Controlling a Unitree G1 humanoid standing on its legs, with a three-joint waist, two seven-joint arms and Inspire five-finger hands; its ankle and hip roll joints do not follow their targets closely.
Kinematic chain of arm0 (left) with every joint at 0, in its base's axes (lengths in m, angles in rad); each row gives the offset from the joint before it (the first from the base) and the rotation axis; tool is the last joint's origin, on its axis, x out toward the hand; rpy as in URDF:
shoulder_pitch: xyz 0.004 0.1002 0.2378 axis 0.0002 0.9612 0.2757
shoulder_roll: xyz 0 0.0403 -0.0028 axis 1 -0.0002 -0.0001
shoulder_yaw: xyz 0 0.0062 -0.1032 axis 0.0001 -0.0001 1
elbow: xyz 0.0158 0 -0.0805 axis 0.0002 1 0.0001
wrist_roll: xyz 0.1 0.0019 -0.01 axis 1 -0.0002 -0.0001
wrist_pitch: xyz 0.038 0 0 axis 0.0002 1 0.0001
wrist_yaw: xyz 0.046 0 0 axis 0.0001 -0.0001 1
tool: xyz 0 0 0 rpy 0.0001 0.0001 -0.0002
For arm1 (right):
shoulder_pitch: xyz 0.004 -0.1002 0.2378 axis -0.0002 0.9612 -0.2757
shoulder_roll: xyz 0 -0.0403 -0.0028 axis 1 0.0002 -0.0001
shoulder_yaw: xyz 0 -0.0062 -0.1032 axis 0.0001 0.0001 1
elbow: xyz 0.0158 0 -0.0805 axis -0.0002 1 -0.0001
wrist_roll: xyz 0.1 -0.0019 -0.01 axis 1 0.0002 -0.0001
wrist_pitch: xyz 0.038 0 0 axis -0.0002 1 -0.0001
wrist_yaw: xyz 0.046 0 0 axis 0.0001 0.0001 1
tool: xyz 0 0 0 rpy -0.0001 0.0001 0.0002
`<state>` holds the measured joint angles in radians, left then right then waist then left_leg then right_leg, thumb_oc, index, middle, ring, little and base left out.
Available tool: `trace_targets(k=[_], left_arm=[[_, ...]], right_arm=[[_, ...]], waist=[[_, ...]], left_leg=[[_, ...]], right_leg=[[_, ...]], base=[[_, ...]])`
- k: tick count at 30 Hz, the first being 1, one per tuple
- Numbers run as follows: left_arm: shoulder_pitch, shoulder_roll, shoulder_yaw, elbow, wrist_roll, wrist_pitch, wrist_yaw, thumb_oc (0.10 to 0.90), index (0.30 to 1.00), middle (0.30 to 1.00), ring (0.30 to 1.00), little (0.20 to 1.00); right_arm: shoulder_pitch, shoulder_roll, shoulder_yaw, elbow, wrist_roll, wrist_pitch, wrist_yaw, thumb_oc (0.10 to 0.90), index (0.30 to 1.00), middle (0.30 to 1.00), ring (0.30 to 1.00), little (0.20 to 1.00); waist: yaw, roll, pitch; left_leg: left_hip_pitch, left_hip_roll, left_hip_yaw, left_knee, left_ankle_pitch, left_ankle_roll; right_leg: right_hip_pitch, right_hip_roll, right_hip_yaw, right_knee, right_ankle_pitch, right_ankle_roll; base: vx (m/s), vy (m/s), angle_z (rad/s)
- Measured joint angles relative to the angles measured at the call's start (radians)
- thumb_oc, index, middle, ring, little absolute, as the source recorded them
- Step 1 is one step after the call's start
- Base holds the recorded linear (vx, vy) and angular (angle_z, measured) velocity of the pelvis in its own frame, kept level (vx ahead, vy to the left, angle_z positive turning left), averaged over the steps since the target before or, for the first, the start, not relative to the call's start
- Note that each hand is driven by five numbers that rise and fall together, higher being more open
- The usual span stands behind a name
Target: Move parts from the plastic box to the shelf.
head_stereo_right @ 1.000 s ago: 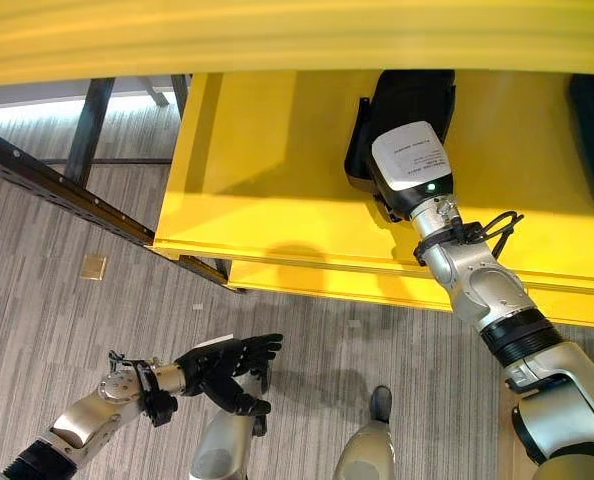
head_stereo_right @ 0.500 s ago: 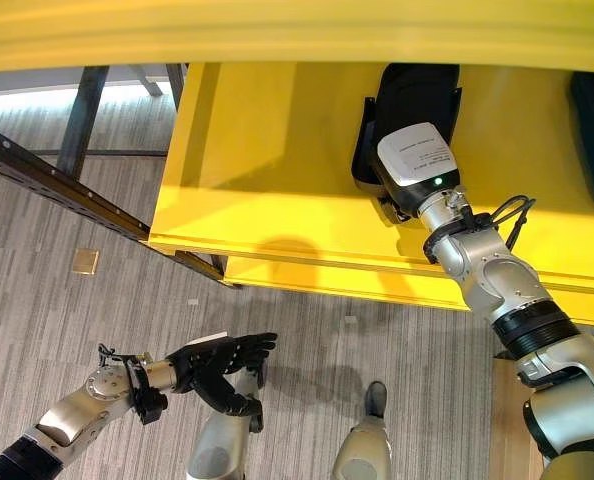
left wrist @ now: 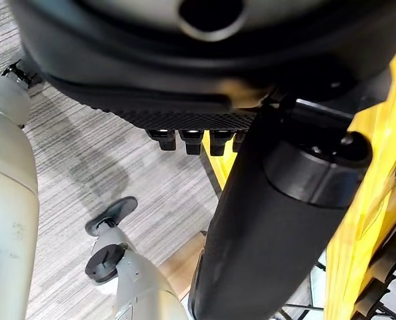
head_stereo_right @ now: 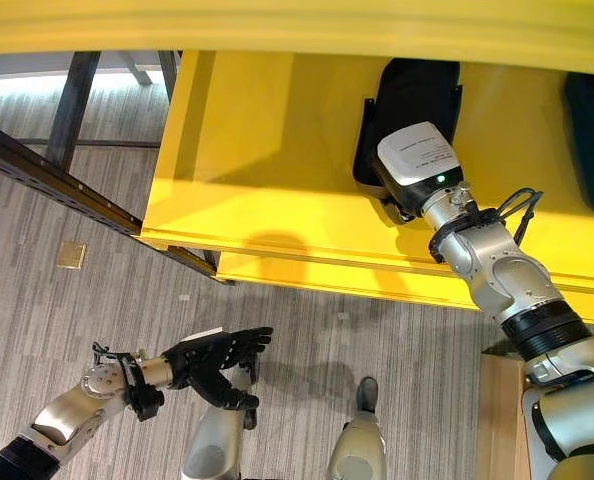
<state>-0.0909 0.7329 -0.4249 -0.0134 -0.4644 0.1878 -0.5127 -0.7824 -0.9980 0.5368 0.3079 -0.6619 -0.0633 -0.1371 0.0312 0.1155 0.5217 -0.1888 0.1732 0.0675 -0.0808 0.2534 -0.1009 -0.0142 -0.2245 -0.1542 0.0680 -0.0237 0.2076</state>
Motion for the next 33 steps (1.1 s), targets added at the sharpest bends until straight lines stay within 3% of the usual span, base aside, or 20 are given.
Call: trace_targets(k=[17,18,19,20,26,33], left_arm=[[-0.004,0.001,0.001,0.000,0.002,0.000,-0.004,0.900,1.000,1.000,1.000,1.000],[-0.004,0.001,0.001,0.000,0.002,0.000,-0.005,0.900,1.000,1.000,1.000,1.000],[-0.005,0.001,0.001,0.000,0.003,0.000,-0.007,0.900,1.000,1.000,1.000,1.000],[-0.006,0.004,0.001,0.000,0.003,0.000,-0.012,0.900,1.000,1.000,1.000,1.000],[-0.007,0.037,0.006,0.000,0.005,0.000,-0.032,0.900,1.000,1.000,1.000,1.000],[-0.007,0.040,0.022,-0.001,0.005,0.000,-0.045,0.900,1.000,1.000,1.000,1.000]], right_arm=[[0.019,0.001,0.007,0.019,-0.094,-0.008,-0.042,0.400,0.300,0.300,0.300,0.300],[0.019,0.001,0.008,0.021,-0.094,-0.008,-0.046,0.573,0.542,0.542,0.542,0.542],[0.019,0.001,0.009,0.027,-0.099,-0.007,-0.047,0.573,0.542,0.542,0.542,0.542],[0.019,0.001,0.010,0.038,-0.108,-0.008,-0.048,0.900,1.000,1.000,1.000,1.000],[0.003,0.002,0.018,0.058,-0.115,-0.014,-0.040,0.900,1.000,1.000,1.000,1.000],[-0.007,0.001,0.019,0.040,-0.066,0.050,0.044,0.900,1.000,1.000,1.000,1.000]], waist=[[0.006,-0.014,0.002],[0.006,-0.014,0.002],[0.007,-0.014,0.002],[0.007,-0.014,0.002],[0.013,-0.013,0.002],[0.025,-0.014,0.001]], left_leg=[[0.001,0.000,-0.006,0.000,0.006,0.005],[0.001,0.000,-0.007,0.000,0.006,0.005],[0.001,0.000,-0.009,0.000,0.007,0.006],[0.001,0.000,-0.012,0.000,0.009,0.005],[0.001,0.000,-0.018,0.000,0.005,0.012],[0.001,0.001,-0.019,0.000,0.005,0.015]], right_leg=[[0.003,0.002,-0.002,0.005,0.000,0.000],[0.003,0.002,-0.003,0.005,0.000,0.000],[0.004,0.002,-0.004,0.006,0.000,0.000],[0.005,0.003,-0.006,0.007,0.000,0.000],[0.008,0.003,-0.012,0.012,0.000,0.000],[0.005,0.003,-0.011,0.020,-0.001,-0.002]], base=[[0.00,-0.006,0.00],[0.00,0.000,0.00],[-0.01,-0.019,0.04],[0.00,-0.005,0.06],[0.00,-0.001,0.03],[0.00,0.000,0.00]])
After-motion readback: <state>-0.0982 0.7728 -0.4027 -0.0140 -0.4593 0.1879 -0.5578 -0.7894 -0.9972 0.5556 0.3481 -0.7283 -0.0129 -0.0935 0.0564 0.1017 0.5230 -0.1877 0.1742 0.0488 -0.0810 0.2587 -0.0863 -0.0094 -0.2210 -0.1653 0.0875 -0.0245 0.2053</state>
